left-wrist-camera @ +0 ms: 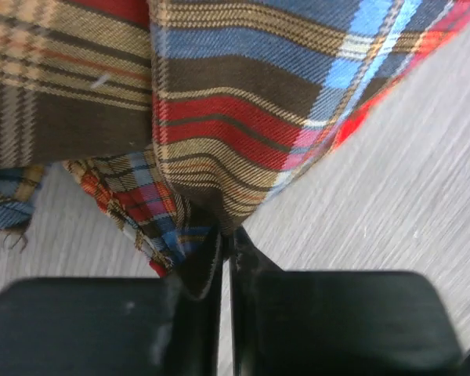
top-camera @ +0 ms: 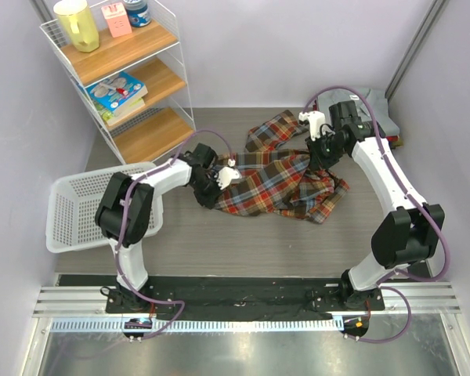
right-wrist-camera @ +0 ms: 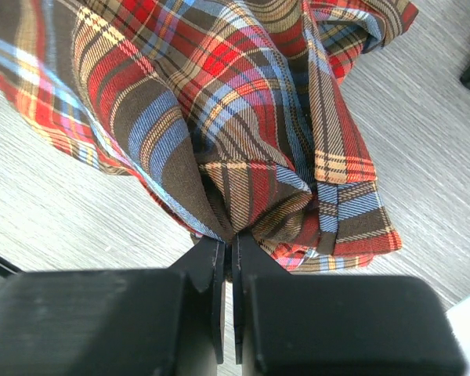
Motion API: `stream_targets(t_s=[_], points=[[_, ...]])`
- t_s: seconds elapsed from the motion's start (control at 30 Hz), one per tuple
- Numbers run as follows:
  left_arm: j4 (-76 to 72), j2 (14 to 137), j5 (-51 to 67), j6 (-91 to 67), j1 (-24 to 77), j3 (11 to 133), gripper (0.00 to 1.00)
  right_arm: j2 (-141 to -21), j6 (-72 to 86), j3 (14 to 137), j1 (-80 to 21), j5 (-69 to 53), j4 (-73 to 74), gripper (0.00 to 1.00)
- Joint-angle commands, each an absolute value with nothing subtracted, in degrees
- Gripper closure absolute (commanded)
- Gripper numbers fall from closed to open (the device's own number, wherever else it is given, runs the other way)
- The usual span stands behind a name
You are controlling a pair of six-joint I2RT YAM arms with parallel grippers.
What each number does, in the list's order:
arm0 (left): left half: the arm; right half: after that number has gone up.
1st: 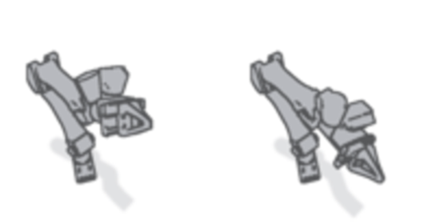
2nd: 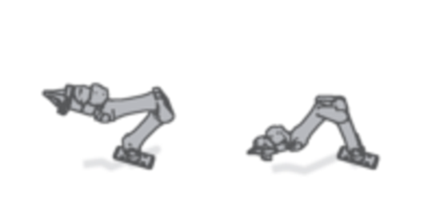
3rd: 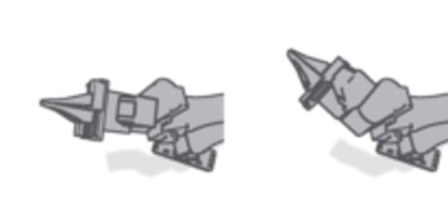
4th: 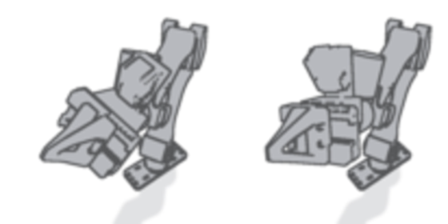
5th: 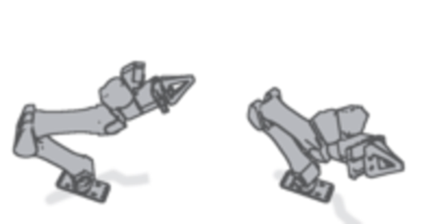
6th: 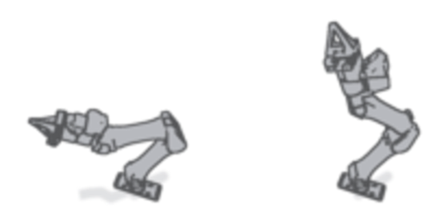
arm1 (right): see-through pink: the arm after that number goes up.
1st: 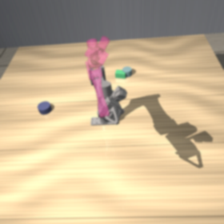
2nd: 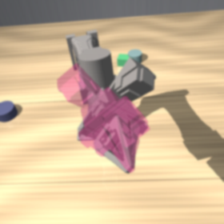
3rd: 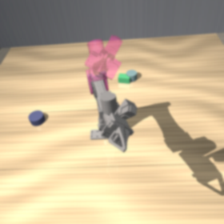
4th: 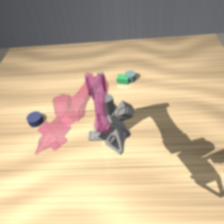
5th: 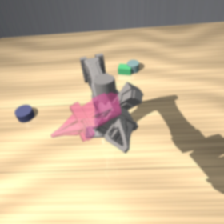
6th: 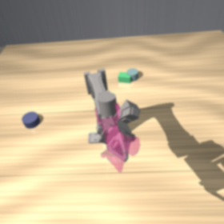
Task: Fold and stack the long sleeve shirts
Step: Flatten the shirt out
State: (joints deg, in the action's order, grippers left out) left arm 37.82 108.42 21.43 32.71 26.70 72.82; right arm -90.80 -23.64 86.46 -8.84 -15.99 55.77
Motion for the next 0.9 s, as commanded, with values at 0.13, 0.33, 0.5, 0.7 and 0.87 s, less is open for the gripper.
stream_targets(t_s=[0.13,0.33,0.5,0.7,0.87], points=[[52.81,88.3,30.49,31.31,25.05,75.32,1.0,-89.56,-24.96,84.9,-9.05,-15.64,55.28,0.82],[52.65,77.17,24.8,25.14,24.34,86.56,1.0,-86.05,-26.98,84.81,-8.62,-14.24,56.16,0.8],[46.68,76.82,9.19,19.25,24.26,92.54,1.0,-84.02,-26.55,85.78,-7.91,-10.65,52.66,0.89],[42.98,75.68,4.13,20.3,24.26,90.44,1.0,-85.43,-24.52,89.12,-7.47,-12.65,51.85,0.94],[46.75,68.66,18.96,27.14,24.26,79.83,1.0,-81.49,-29.86,83.26,-7.56,-22.9,56.76,0.8]])
